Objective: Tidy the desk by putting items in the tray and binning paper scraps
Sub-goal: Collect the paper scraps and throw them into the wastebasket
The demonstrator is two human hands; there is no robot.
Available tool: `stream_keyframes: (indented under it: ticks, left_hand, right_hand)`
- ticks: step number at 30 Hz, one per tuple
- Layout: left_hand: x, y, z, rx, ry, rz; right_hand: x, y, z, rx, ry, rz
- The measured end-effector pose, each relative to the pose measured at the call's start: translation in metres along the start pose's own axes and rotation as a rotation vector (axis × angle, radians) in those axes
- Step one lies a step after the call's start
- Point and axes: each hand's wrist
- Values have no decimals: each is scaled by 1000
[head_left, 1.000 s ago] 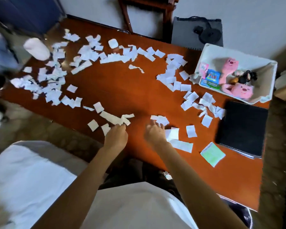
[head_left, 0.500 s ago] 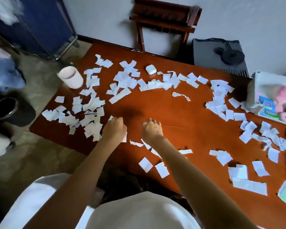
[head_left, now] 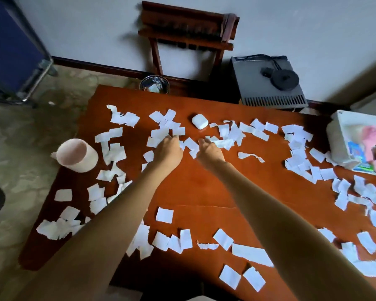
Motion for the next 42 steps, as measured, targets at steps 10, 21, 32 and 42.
stream_keyframes:
  ticks: [10, 21, 32, 42]
  left_hand:
    - [38, 48, 132, -169, 114, -23]
    - [38, 66, 152, -258, 32, -140]
    - [-15, 18, 98, 8, -177, -364]
    - [-67, -23, -13, 55, -274, -517]
  right_hand:
    - [29, -11, 91, 37, 69, -94]
    - [46, 5, 111, 182, 10, -10]
    - [13, 8, 62, 169, -66, 125]
    - [-53, 30, -22, -84, -204, 505]
Point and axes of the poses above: each hand's wrist, its own z-axis towards the middle knuckle, its own y-axis out of the palm, x = y × z, and after that the axes turned 8 degrees about x, right-handed
